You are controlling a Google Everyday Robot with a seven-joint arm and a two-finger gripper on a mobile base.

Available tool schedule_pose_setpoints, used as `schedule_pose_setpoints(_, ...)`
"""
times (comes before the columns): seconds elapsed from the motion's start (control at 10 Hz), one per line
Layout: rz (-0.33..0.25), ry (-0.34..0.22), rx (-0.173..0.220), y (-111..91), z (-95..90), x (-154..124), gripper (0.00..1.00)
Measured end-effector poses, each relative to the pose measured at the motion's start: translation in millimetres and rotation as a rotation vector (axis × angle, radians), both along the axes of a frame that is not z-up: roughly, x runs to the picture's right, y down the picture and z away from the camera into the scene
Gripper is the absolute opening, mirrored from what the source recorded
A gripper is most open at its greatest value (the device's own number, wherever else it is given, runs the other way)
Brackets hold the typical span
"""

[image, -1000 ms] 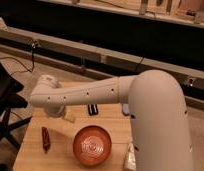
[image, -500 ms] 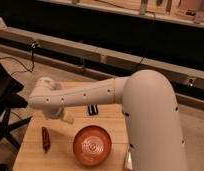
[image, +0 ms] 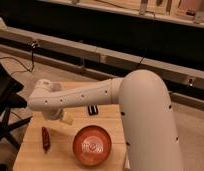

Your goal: Drag the pepper across the table

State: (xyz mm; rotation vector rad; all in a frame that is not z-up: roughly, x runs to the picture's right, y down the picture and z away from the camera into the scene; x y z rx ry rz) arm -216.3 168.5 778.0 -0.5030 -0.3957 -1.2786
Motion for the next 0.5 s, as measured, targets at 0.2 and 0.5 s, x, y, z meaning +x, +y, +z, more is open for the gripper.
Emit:
schedule_pose_setpoints(0.2, -0.026, -0.026, -0.004, 5.5, -2.0, -9.9, 0.8)
schedule_pose_setpoints(0.5, -0.103, -0.149, -0.028, 24.9, -9.1, -53.6, 0.8)
